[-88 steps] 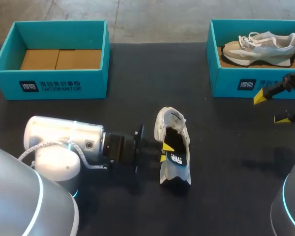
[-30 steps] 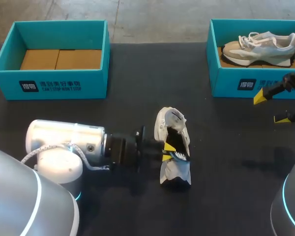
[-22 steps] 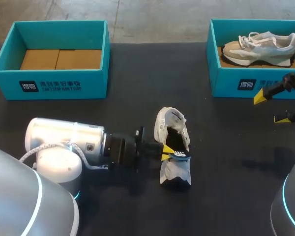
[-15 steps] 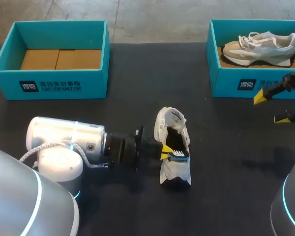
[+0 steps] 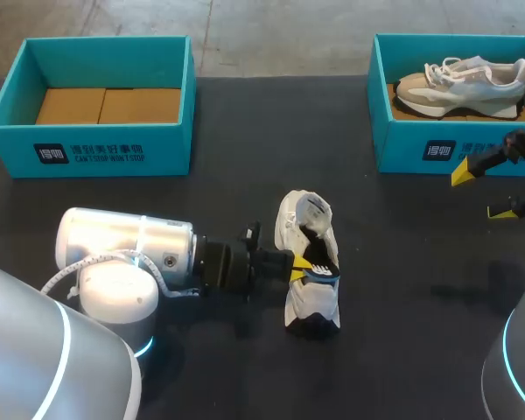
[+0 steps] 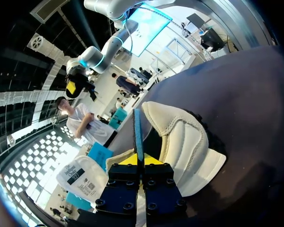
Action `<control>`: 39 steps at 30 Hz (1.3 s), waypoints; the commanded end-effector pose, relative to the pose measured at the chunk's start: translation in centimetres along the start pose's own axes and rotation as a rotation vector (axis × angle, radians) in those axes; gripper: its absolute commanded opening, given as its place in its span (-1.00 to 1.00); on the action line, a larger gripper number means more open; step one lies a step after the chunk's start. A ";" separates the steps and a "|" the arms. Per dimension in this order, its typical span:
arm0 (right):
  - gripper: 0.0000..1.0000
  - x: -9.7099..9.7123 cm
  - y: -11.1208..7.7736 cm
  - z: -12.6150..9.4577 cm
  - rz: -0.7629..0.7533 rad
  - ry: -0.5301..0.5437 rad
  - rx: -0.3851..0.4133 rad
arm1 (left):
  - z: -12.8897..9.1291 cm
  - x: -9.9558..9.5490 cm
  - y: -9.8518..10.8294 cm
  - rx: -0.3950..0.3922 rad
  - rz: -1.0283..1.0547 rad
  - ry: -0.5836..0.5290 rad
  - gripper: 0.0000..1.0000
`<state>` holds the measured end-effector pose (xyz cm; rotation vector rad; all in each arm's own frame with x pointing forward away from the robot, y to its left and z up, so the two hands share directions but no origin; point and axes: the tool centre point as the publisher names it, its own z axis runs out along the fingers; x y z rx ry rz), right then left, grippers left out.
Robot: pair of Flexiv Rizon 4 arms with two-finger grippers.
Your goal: Take the shoe out of the shoebox, open the shoe tongue, remove and reinsert the insole, then place the shoe into the shoebox
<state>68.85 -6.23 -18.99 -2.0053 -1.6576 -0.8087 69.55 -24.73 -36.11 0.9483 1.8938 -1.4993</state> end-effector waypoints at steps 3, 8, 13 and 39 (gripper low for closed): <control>1.00 0.0 0.0 0.1 0.002 -0.004 -0.001 | 0.0 0.2 -0.5 0.004 -0.013 -0.006 -0.66; 1.00 0.0 0.0 0.1 0.002 -0.004 -0.001 | -0.5 0.0 -1.4 0.017 -0.023 -0.013 -0.36; 1.00 0.0 0.0 0.1 0.002 -0.004 -0.001 | -0.7 -0.1 -2.1 0.025 -0.017 -0.014 -0.45; 1.00 0.0 0.0 0.1 0.002 -0.004 -0.001 | -0.1 0.3 -1.3 0.008 -0.012 -0.022 -1.00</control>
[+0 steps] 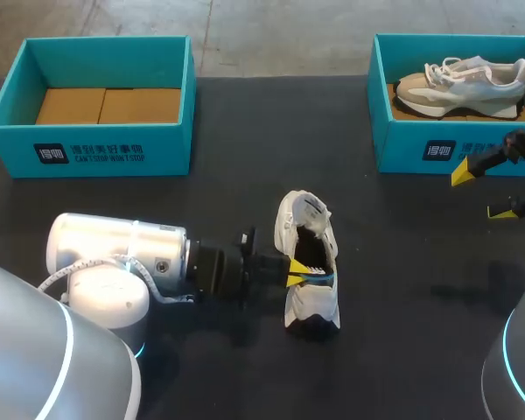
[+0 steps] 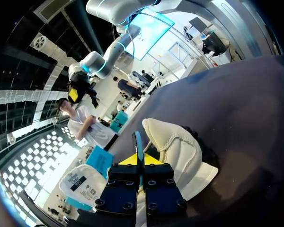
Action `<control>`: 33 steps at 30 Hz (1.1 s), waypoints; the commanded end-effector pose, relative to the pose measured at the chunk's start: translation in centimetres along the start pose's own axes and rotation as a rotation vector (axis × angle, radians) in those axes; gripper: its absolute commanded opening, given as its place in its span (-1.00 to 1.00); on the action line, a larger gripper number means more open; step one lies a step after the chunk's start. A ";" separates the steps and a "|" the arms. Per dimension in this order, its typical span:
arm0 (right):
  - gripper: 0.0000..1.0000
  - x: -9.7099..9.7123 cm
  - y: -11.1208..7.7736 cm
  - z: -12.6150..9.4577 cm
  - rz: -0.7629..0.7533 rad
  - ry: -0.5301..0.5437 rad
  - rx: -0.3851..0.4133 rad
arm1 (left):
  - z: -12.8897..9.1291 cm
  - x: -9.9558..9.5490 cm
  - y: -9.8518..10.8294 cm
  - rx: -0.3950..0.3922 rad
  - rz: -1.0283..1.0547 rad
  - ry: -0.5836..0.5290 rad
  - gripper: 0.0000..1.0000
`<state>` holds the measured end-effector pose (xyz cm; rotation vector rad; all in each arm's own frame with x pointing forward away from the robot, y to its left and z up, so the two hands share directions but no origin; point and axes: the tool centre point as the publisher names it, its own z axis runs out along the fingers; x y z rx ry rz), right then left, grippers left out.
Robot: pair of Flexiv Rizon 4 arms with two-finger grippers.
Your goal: Take the shoe out of the shoebox, open the shoe tongue, remove and reinsert the insole, then place the shoe into the shoebox
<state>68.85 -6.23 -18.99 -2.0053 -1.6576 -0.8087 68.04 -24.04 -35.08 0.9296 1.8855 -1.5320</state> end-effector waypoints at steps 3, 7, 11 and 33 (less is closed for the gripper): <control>1.00 0.0 0.0 0.1 0.002 -0.004 -0.001 | 1.1 0.0 0.7 -0.020 0.012 -0.013 -1.00; 1.00 0.0 0.0 0.1 0.002 -0.004 -0.001 | 1.3 0.0 1.3 -0.032 0.011 -0.008 -1.00; 1.00 0.0 0.0 0.1 0.002 -0.004 -0.001 | 1.3 0.0 1.6 -0.034 -0.004 -0.002 -1.00; 1.00 0.0 0.0 0.1 0.002 -0.004 -0.001 | -0.5 -0.5 -1.0 0.035 -0.040 0.005 -0.71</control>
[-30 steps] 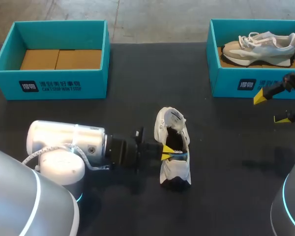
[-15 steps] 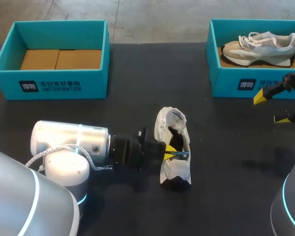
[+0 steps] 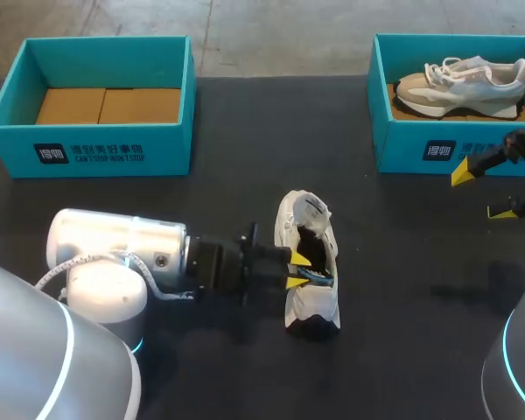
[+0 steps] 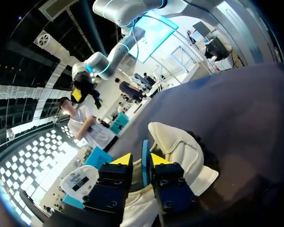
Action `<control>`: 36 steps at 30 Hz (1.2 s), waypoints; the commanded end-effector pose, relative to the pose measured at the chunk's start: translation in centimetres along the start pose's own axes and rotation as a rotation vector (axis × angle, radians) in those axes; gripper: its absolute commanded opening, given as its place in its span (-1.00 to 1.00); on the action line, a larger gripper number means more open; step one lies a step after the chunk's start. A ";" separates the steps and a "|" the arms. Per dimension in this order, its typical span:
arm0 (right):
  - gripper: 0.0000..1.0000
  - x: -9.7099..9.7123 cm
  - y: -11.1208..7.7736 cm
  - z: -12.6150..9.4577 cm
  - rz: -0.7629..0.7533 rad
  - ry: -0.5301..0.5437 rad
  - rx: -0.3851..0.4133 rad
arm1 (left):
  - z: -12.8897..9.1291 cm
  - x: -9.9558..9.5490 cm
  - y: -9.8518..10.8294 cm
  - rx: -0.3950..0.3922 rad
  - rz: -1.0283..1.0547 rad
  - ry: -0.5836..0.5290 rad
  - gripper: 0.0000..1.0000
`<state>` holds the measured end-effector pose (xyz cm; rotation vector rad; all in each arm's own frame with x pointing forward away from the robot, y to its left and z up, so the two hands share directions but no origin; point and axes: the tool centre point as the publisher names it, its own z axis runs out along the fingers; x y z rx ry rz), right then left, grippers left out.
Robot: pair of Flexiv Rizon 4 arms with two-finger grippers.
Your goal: Take the shoe out of the shoebox, open the shoe tongue, remove and reinsert the insole, then place the shoe into the shoebox
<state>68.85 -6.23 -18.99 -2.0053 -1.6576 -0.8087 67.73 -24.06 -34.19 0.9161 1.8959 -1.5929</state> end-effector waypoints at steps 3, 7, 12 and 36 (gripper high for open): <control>1.00 0.0 0.0 0.1 0.002 -0.004 -0.001 | -0.3 0.0 -0.3 0.004 0.000 0.006 -0.76; 1.00 0.0 0.0 0.1 0.002 -0.004 -0.001 | -0.2 0.0 -0.2 0.007 0.005 0.019 -1.00; 1.00 0.0 0.0 0.1 0.002 -0.004 -0.001 | 0.1 0.4 0.8 -0.020 0.020 0.050 -1.00; 1.00 0.0 0.0 0.1 0.002 -0.004 -0.001 | -0.2 -0.6 -0.2 -0.018 0.033 0.047 -0.12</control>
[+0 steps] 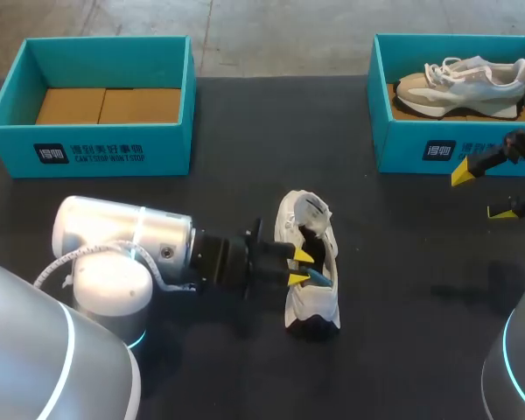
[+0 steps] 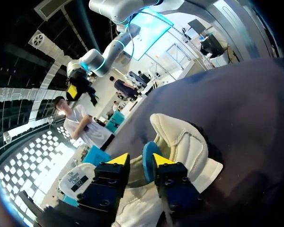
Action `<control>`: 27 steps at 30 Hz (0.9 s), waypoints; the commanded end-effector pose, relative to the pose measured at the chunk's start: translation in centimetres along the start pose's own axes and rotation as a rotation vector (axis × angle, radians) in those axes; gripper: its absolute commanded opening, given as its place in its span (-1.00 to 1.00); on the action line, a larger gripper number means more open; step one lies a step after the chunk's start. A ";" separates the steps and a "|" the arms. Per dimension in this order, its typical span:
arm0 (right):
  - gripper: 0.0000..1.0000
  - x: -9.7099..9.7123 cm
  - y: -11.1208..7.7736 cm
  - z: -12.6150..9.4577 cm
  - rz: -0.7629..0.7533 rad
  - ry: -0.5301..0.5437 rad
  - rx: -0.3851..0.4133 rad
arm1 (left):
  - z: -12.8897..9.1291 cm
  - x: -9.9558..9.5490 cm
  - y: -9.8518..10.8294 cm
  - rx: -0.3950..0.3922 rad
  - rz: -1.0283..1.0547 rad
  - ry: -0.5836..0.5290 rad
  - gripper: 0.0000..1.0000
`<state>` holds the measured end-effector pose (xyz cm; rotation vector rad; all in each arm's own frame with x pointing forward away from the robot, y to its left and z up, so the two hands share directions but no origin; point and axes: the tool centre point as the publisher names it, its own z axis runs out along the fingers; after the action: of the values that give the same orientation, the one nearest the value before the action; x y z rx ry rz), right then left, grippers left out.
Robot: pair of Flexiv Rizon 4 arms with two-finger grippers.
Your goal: Take the shoe out of the shoebox, open the shoe tongue, remove and reinsert the insole, then place the shoe into the shoebox
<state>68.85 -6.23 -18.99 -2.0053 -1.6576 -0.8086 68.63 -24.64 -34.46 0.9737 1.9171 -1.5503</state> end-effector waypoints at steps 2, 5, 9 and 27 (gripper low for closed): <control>1.00 0.0 0.0 0.1 0.002 -0.004 -0.001 | -1.1 -0.5 -1.5 0.006 0.009 0.005 -0.11; 1.00 0.0 0.0 0.1 0.002 -0.004 -0.001 | -1.7 -1.0 -2.1 0.016 0.010 0.010 -0.11; 1.00 0.0 0.0 0.1 0.002 -0.004 -0.001 | -2.6 -1.8 -2.6 0.015 0.018 0.038 -0.14; 1.00 0.0 0.0 0.1 0.002 -0.004 -0.001 | -5.6 -5.7 -2.0 -0.038 0.136 0.396 -0.20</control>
<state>68.85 -6.23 -18.99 -2.0053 -1.6576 -0.8086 70.12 -20.71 -28.41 1.2676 1.9669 -1.3796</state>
